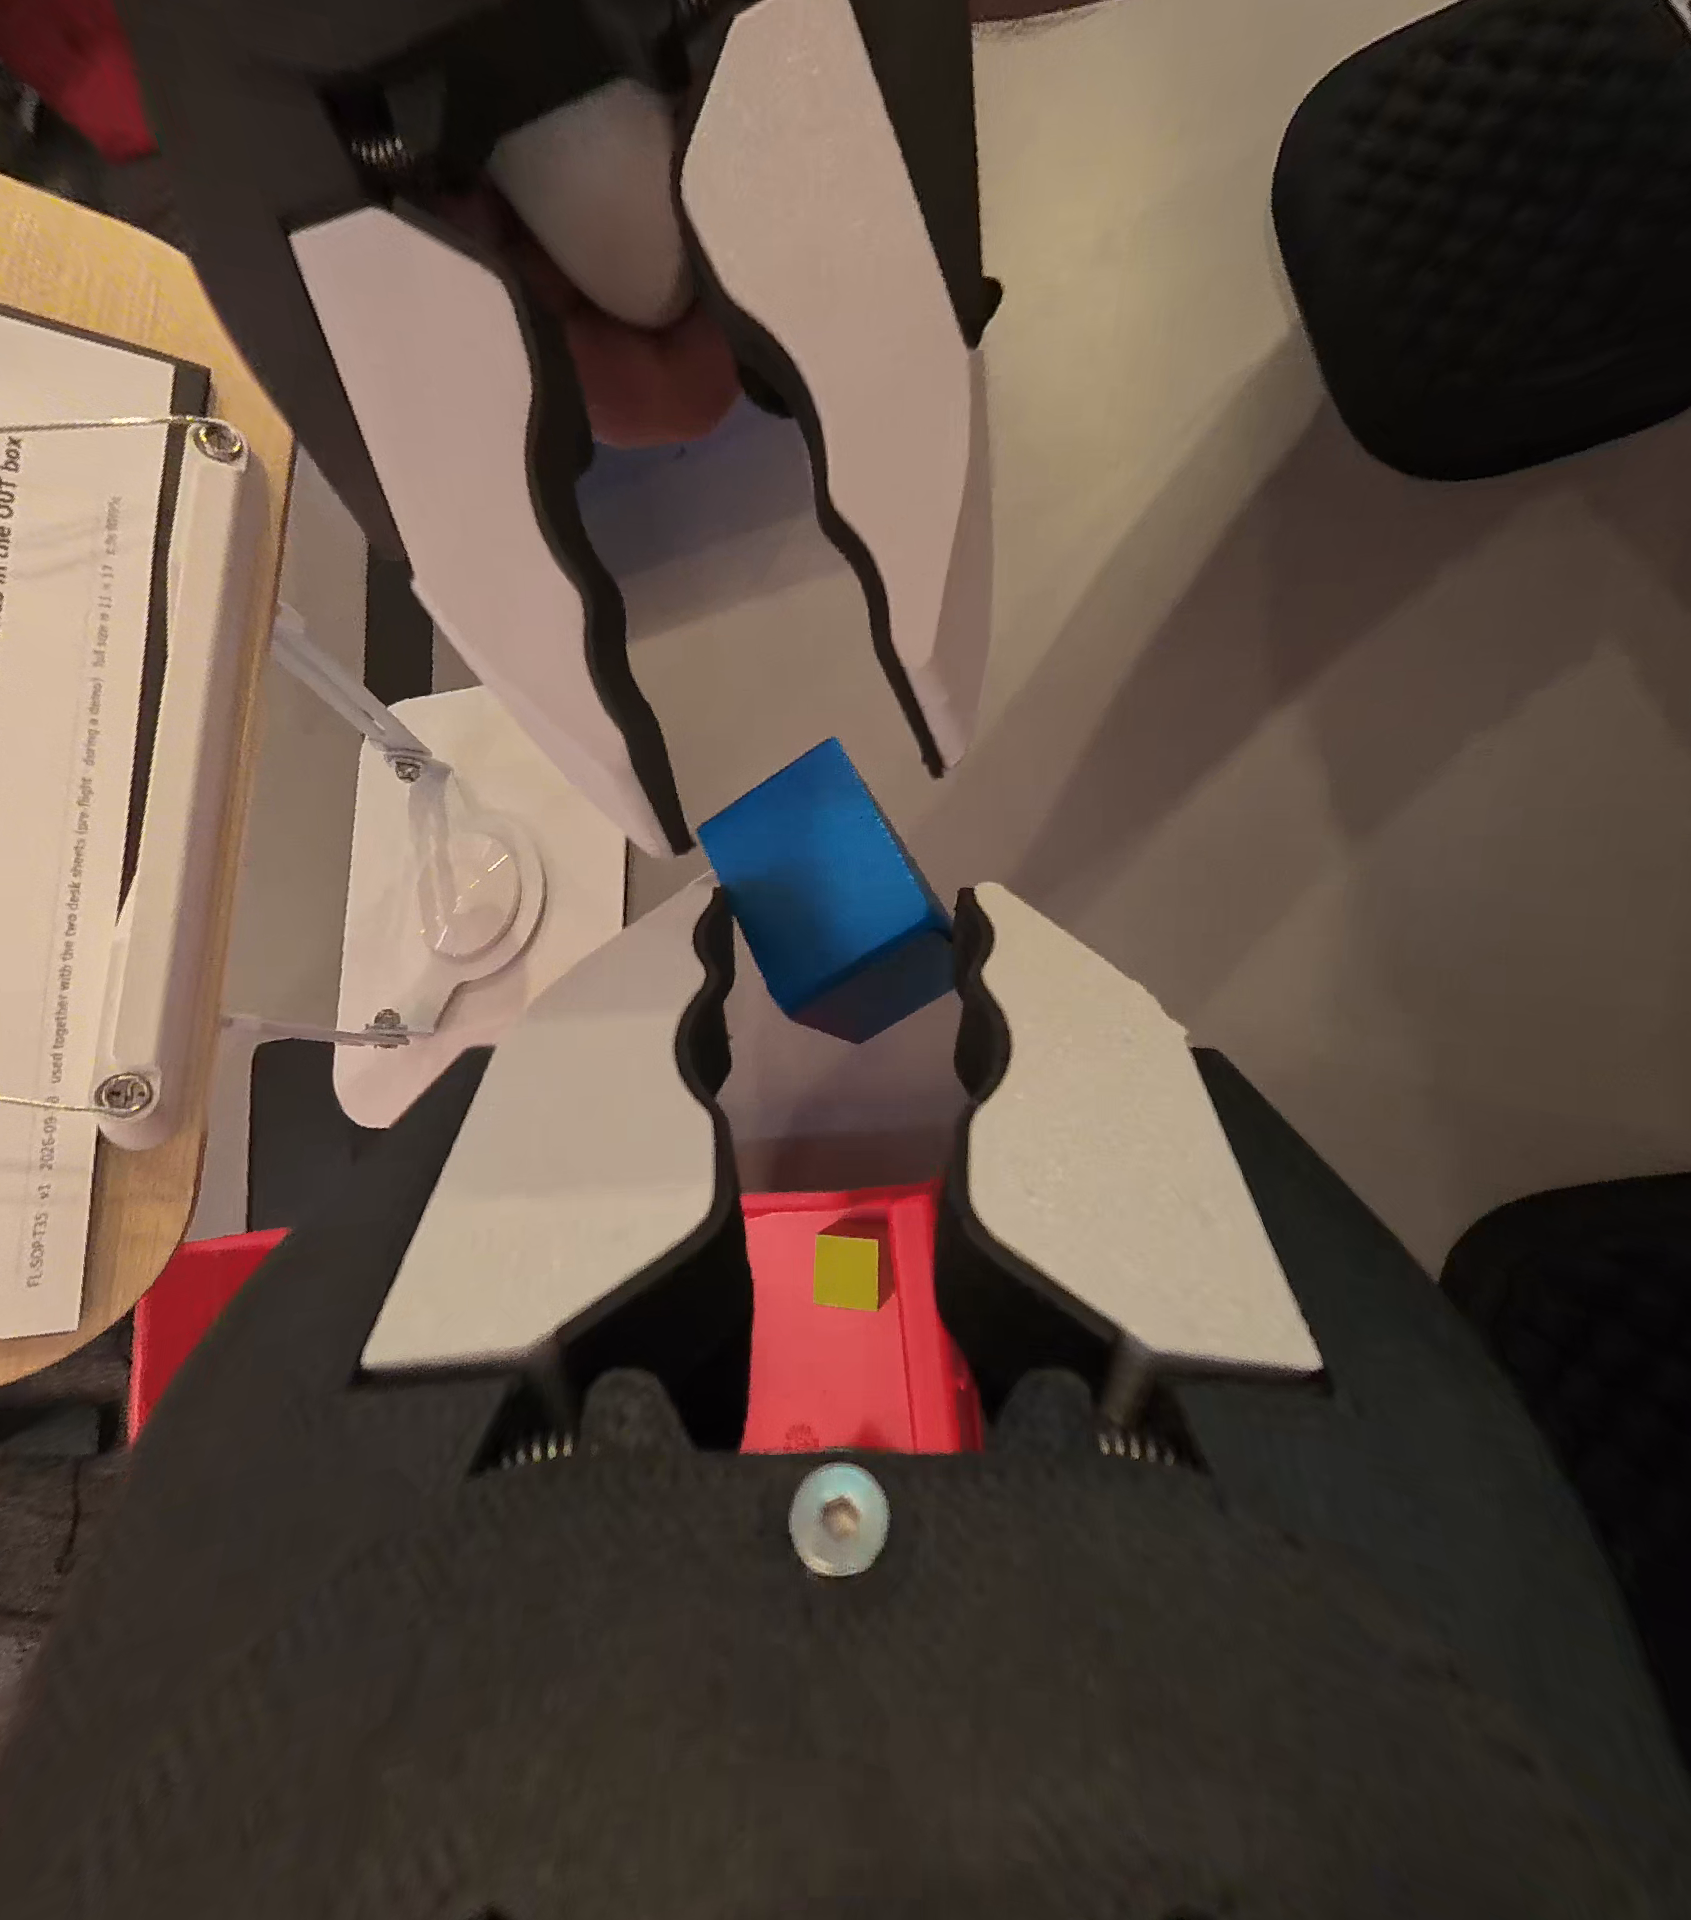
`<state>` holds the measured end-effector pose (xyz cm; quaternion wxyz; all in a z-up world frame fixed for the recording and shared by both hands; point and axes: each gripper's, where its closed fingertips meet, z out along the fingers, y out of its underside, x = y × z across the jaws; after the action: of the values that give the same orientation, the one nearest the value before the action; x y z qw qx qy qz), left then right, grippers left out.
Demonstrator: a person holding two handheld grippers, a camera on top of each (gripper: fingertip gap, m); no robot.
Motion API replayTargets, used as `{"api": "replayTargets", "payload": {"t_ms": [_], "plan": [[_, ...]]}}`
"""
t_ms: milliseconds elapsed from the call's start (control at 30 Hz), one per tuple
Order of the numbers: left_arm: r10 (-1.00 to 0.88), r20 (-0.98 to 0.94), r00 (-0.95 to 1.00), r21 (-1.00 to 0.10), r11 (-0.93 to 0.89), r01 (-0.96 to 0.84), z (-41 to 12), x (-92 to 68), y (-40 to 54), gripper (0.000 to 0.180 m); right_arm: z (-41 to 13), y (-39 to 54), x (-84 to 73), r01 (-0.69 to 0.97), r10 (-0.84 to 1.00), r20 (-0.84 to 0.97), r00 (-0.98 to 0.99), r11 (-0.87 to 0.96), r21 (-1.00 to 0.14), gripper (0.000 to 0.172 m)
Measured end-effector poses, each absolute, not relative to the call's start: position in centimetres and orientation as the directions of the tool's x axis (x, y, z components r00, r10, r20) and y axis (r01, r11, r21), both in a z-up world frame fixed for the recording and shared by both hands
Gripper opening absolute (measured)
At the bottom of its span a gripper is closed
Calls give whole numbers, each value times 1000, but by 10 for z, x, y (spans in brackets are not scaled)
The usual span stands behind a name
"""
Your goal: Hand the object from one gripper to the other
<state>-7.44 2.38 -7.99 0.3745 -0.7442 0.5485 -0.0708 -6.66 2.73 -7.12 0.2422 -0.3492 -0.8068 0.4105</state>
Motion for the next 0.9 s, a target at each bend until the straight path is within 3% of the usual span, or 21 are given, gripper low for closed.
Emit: {"api": "replayTargets", "payload": {"t_ms": [300, 600, 667, 900], "plan": [[-875, -325, 359, -656, -66, -752, -71, -64, 19, 40, -71, 22, -64, 362, 753, 74, -653, 396, -844, 32], [-866, -220, 450, -724, -164, -670, -74, -67, 38, 49, -49, 35, -57, 250, 825, 162, -542, 342, -906, 31], [-887, -192, 419, -750, -143, -646, -71, -59, 36, 36, -48, 37, -56, 233, 837, 179, -517, 339, -911, 31], [-874, -218, 434, -695, -173, -697, -83, -56, 44, 35, -58, 42, -50, 290, 842, 222, -492, 399, -870, 32]]}}
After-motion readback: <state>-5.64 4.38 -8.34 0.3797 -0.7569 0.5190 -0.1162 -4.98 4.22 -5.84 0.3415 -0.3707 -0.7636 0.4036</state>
